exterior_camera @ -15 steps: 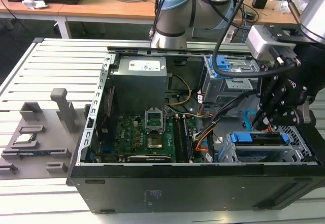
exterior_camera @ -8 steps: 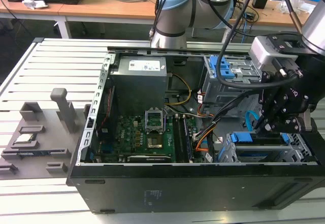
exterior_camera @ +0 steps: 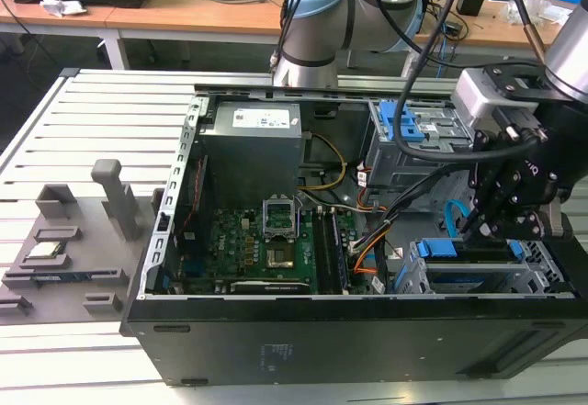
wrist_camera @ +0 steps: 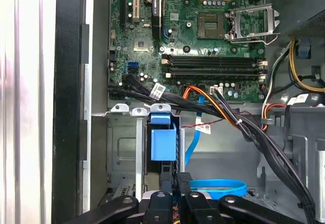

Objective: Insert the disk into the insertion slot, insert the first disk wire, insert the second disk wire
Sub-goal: 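Insert the second disk wire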

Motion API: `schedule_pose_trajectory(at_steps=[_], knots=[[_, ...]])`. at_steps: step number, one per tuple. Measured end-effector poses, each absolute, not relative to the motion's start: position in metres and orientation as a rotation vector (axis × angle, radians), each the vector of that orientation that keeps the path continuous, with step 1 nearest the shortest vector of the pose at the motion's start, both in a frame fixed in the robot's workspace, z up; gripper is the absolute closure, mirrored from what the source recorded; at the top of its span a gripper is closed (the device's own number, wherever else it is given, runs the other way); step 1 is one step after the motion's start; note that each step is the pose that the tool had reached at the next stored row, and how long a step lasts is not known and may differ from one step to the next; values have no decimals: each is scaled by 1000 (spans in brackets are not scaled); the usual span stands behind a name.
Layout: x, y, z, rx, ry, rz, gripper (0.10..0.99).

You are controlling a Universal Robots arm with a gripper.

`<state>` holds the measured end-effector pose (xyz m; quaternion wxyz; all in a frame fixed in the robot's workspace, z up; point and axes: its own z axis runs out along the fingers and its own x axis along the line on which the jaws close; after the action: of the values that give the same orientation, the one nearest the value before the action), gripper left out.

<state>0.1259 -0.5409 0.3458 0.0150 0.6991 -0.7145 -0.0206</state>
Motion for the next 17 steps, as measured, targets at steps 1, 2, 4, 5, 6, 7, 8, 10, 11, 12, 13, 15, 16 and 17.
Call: schedule_pose_trajectory(at_steps=[1,2,4,5,6,7,8,10,11,12,13,15,16,17], knots=[[126,-541,346,2176,-2224,-64,925],[127,-541,345,2176,-2224,-64,925],[127,-541,344,2176,-2224,-64,925],[127,-541,343,2176,-2224,-64,925],[127,-541,342,2176,-2224,-64,925],[127,-541,342,2176,-2224,-64,925],[127,-541,340,2176,-2223,-64,925],[127,-541,340,2175,-2223,-62,925],[127,-541,340,2174,-2222,-61,925],[127,-541,340,2174,-2222,-61,925],[127,-541,340,2174,-2222,-61,925],[127,-541,340,2174,-2222,-61,925],[127,-541,340,2174,-2222,-61,925],[127,-541,340,2174,-2222,-61,914]])
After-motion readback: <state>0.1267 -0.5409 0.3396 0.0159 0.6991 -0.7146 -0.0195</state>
